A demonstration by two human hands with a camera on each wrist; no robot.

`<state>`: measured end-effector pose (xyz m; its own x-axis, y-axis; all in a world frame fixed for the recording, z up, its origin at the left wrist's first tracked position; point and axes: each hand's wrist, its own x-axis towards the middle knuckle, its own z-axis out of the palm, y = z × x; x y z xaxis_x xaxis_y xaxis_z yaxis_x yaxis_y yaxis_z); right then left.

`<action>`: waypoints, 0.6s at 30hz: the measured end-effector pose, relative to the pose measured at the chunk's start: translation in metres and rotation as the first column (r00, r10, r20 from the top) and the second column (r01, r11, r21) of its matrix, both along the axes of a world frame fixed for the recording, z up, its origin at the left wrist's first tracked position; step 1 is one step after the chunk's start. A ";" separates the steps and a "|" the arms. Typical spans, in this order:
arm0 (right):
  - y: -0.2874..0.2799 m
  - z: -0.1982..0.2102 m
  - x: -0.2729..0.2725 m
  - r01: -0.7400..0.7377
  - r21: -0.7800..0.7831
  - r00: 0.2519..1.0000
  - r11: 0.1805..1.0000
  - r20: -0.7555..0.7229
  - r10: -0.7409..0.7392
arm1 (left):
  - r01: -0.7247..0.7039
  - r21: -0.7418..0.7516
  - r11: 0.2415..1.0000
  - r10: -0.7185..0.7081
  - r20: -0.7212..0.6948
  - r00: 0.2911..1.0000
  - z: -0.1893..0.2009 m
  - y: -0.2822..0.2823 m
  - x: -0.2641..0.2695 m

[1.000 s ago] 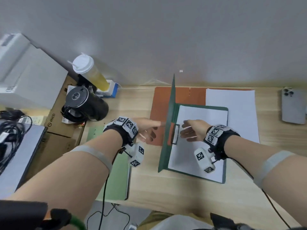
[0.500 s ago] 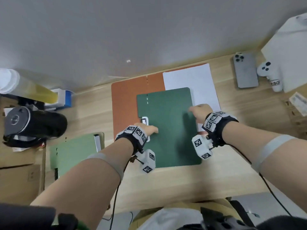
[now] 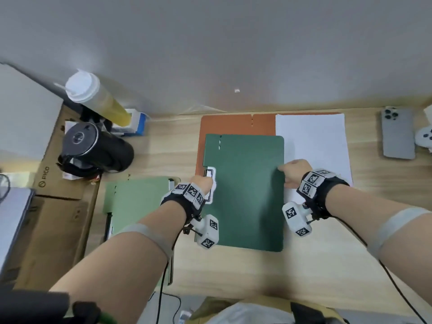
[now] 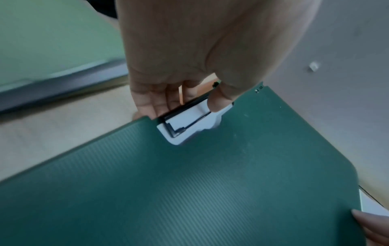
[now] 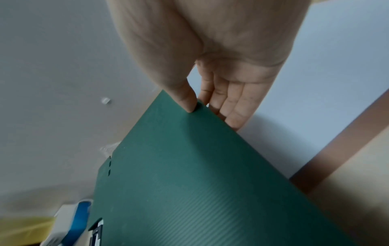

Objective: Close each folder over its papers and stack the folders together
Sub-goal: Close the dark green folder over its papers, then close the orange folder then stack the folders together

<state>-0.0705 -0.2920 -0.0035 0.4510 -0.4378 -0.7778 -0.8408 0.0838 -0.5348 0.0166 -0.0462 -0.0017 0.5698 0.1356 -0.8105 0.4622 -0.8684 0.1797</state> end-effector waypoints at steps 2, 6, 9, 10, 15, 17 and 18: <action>0.033 0.011 0.013 -0.026 0.047 1.000 0.999 0.020 0.025 | -0.030 0.014 0.999 0.028 0.105 0.994 0.016 0.025 0.004; 0.104 0.012 0.038 -0.130 0.160 0.991 0.978 0.031 0.127 | -0.230 0.042 0.972 0.220 0.168 0.961 0.015 0.103 0.009; 0.158 0.002 0.054 -0.184 0.210 0.983 0.960 0.018 0.184 | -0.331 0.063 0.941 0.314 0.194 0.929 0.017 0.160 0.001; 0.176 0.000 0.057 -0.200 0.229 0.979 0.953 0.020 0.201 | -0.364 0.072 0.929 0.340 0.227 0.913 0.014 0.179 -0.001; 0.251 -0.010 0.061 -0.288 0.301 0.955 0.909 0.015 0.297 | -0.535 0.135 0.834 0.472 0.328 0.819 0.012 0.246 -0.017; 0.271 -0.018 0.061 -0.315 0.313 0.946 0.896 0.023 0.324 | -0.560 0.153 0.814 0.489 0.340 0.803 0.011 0.262 -0.020; 0.279 -0.022 0.061 -0.336 0.316 0.938 0.887 0.025 0.347 | -0.560 0.158 0.813 0.487 0.343 0.803 0.009 0.269 -0.020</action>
<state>-0.0093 -0.0134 -0.0251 0.5020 0.0050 -0.8649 -0.8635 -0.0543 -0.5015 -0.0036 0.2226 0.0077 0.5457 0.6461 -0.5337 0.8214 -0.5385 0.1880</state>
